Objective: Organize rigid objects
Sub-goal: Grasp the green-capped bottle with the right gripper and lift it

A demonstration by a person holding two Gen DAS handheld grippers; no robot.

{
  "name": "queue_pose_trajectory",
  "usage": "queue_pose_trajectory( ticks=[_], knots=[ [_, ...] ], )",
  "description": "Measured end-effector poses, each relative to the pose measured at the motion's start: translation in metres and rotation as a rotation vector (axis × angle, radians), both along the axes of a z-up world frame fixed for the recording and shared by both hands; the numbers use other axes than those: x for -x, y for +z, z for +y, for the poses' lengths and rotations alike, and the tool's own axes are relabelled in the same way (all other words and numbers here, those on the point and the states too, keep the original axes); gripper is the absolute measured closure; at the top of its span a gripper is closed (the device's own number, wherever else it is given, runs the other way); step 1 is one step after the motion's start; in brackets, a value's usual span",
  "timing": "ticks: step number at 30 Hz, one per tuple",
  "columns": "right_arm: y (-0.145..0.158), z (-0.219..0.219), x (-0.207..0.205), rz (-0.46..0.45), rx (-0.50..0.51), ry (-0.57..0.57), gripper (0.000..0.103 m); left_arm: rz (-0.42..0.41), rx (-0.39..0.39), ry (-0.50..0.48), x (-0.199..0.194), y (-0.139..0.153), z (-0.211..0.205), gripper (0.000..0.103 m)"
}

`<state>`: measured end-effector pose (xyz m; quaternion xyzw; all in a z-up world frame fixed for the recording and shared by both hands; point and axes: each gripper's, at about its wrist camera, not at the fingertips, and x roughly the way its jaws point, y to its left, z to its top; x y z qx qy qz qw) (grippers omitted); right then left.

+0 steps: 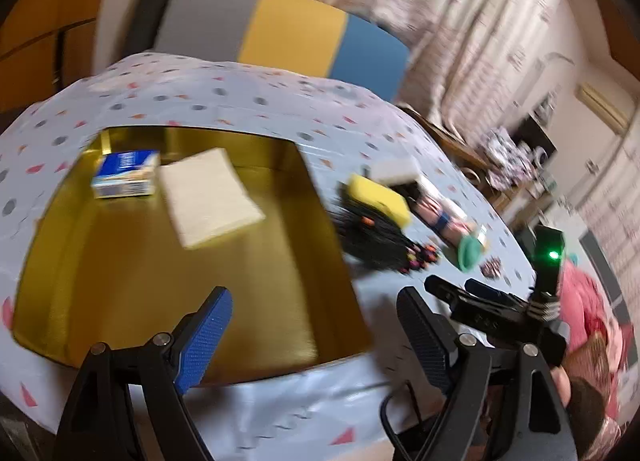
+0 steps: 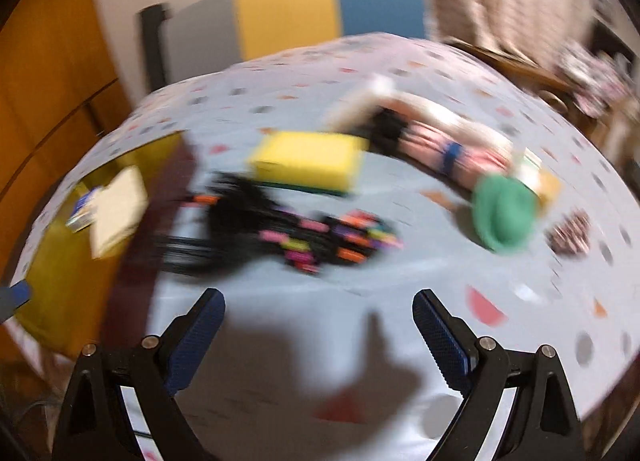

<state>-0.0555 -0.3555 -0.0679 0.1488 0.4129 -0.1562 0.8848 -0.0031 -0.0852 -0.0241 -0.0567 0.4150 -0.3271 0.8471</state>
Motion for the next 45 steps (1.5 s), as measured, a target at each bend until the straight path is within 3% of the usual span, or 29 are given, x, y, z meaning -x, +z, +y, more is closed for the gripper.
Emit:
queue_pose_trajectory(
  ticks=[7,11,16,21,27,29,33,38,45],
  knots=[
    [-0.017,-0.081,0.046,-0.002,-0.050,-0.241,0.007,0.022,-0.039,-0.109,0.016,0.001,-0.048,0.018],
    [-0.014,-0.105,0.057,-0.054,-0.050,-0.272,0.007,0.033,-0.056,-0.139,0.020,0.002,-0.068,0.018],
    [-0.011,-0.138,0.039,-0.075,-0.005,-0.270,0.007,0.062,-0.081,-0.147,0.022,-0.001,-0.086,0.018],
    [-0.014,-0.159,0.021,-0.095,-0.064,-0.279,0.007,0.063,-0.117,-0.138,0.024,-0.003,-0.093,0.018],
    [-0.028,-0.167,-0.004,-0.112,-0.089,-0.260,0.010,0.056,-0.144,-0.137,0.025,-0.004,-0.099,0.018],
    [-0.036,-0.167,-0.008,-0.105,-0.092,-0.252,0.028,0.057,-0.154,-0.136,0.024,-0.005,-0.101,0.018],
    [-0.038,-0.167,-0.005,-0.137,-0.091,-0.252,0.029,0.055,-0.166,-0.133,0.020,-0.007,-0.106,0.018],
    [-0.039,-0.163,0.006,-0.168,-0.108,-0.242,0.040,0.055,-0.165,-0.121,0.008,-0.007,-0.121,0.018],
    [-0.043,-0.140,0.018,-0.209,-0.092,-0.177,0.043,0.051,-0.191,-0.094,-0.016,-0.012,-0.164,0.017]
  ],
)
